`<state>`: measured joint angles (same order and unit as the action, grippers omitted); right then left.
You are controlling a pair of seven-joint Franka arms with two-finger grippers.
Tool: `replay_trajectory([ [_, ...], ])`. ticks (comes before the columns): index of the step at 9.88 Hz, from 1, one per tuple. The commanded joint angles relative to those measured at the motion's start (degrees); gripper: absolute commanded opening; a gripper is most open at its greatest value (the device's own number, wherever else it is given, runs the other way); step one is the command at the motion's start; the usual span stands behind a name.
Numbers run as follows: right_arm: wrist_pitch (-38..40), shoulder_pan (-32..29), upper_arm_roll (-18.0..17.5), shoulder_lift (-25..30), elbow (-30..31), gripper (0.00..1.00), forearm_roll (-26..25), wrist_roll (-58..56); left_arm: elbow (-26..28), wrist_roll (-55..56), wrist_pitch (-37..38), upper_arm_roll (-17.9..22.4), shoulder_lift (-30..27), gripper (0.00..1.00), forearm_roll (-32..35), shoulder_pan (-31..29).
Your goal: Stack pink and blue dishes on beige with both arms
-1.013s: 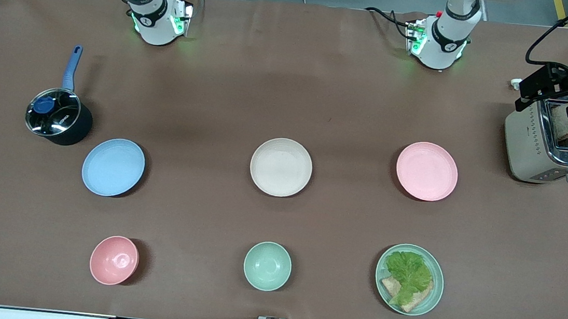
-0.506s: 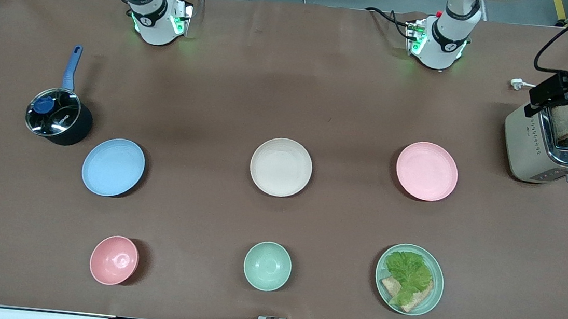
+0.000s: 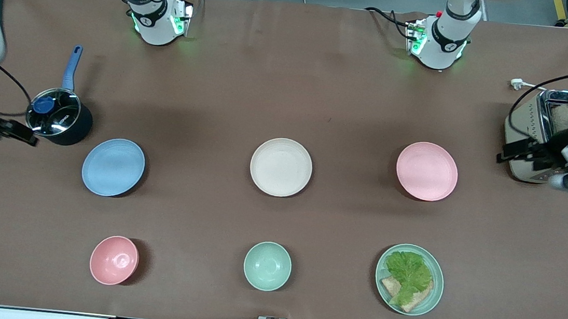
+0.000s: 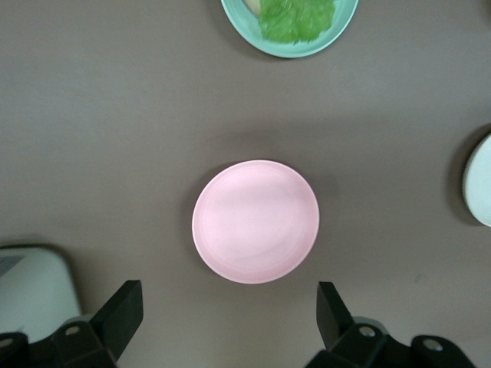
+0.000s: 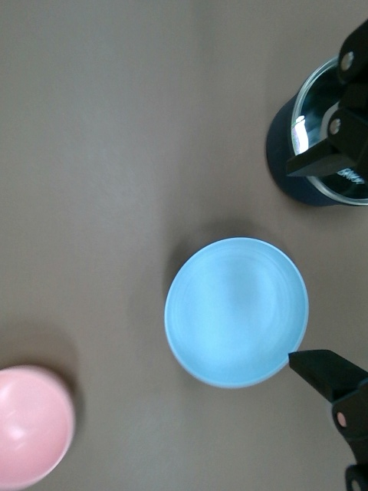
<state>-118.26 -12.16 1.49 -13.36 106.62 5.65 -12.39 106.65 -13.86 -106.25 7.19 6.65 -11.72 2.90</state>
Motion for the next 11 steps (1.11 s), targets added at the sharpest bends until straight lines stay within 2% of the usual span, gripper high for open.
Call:
replay_trajectory([
  [1,-5.3,-4.9,-0.8,-8.0,0.6,1.00,8.2,-13.2,6.6,-4.1,-6.3,0.6,5.8,1.00,-1.5,0.4],
  [2,-5.9,-5.9,-0.8,-11.0,0.6,1.00,12.3,-16.9,6.6,-4.1,-6.6,0.6,9.4,0.93,-1.6,0.4],
  [4,-7.0,-6.7,-0.8,-13.6,2.4,1.00,21.2,-24.8,7.6,-4.2,-8.8,0.7,14.9,0.78,-1.7,0.0],
  [6,-12.6,-6.1,-1.0,-13.9,6.2,0.99,23.3,-26.3,12.4,-7.1,-19.0,0.7,17.6,0.77,-2.2,-0.8],
  [7,-13.7,-6.4,-1.0,-15.2,6.6,0.94,24.7,-29.0,12.8,-9.7,-19.9,0.7,19.3,0.73,-4.9,-1.3],
  [8,-14.0,-6.2,-1.0,-16.3,6.8,0.86,27.5,-30.7,12.9,-10.8,-19.9,0.7,20.4,0.67,-8.2,-1.3],
  [9,-14.0,-6.0,-1.0,-16.5,6.8,0.77,27.9,-31.0,13.0,-11.0,-19.9,0.7,21.0,0.60,-9.5,-1.3],
  [11,-14.0,-6.4,-1.0,-17.3,6.9,0.59,28.0,-31.0,13.5,-11.1,-19.9,0.7,21.0,0.15,-10.6,-1.6],
])
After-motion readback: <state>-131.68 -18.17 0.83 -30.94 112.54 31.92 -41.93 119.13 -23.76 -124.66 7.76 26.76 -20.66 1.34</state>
